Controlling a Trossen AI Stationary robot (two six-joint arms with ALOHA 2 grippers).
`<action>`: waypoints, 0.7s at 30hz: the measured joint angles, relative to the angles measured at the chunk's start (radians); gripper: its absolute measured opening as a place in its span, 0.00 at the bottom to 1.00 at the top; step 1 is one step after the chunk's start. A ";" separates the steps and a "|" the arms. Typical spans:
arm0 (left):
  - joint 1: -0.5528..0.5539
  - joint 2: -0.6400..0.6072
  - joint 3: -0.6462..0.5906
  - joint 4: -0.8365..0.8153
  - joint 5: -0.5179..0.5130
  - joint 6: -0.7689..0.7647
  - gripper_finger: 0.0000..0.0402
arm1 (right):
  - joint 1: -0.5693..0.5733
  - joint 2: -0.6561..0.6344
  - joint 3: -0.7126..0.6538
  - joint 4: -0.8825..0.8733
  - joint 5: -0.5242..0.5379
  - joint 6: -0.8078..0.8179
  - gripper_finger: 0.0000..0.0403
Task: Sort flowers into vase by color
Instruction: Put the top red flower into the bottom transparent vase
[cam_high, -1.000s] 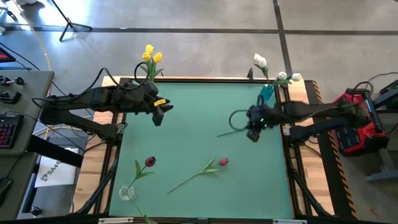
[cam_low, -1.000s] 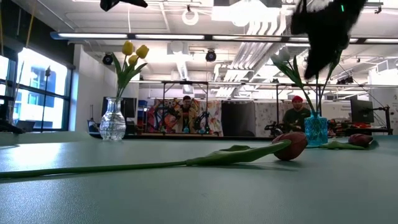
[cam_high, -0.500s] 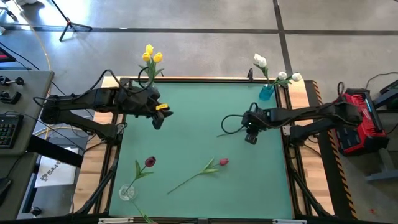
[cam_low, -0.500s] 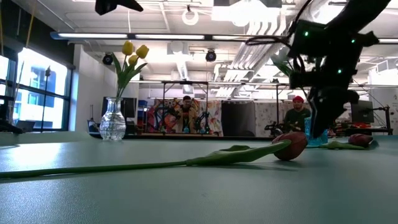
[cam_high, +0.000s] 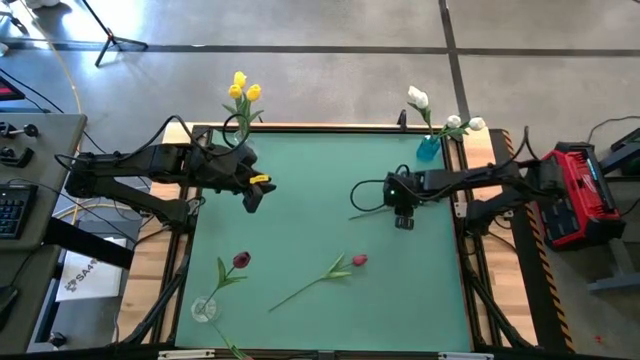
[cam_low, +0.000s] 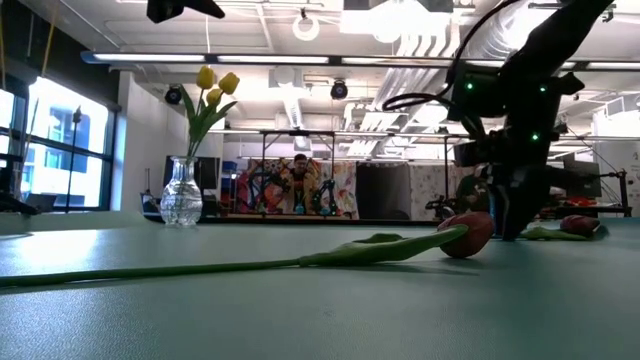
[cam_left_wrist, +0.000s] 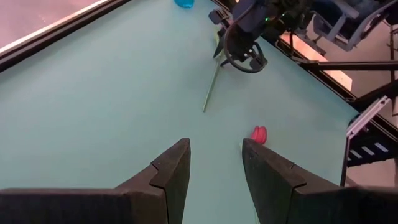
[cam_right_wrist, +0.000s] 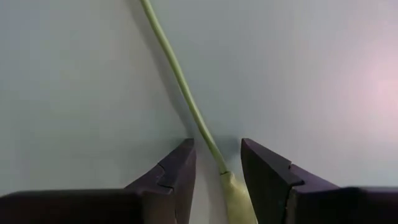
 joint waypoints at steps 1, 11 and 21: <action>0.000 0.000 0.000 0.000 -0.004 0.001 0.34 | -0.008 0.007 0.002 0.000 -0.011 -0.014 0.30; 0.000 0.000 -0.001 0.000 -0.015 -0.023 0.34 | -0.059 0.017 0.005 -0.014 -0.169 -0.014 0.04; 0.009 0.000 -0.001 0.002 0.026 0.031 0.34 | 0.040 0.024 0.359 -0.269 -0.247 0.159 0.01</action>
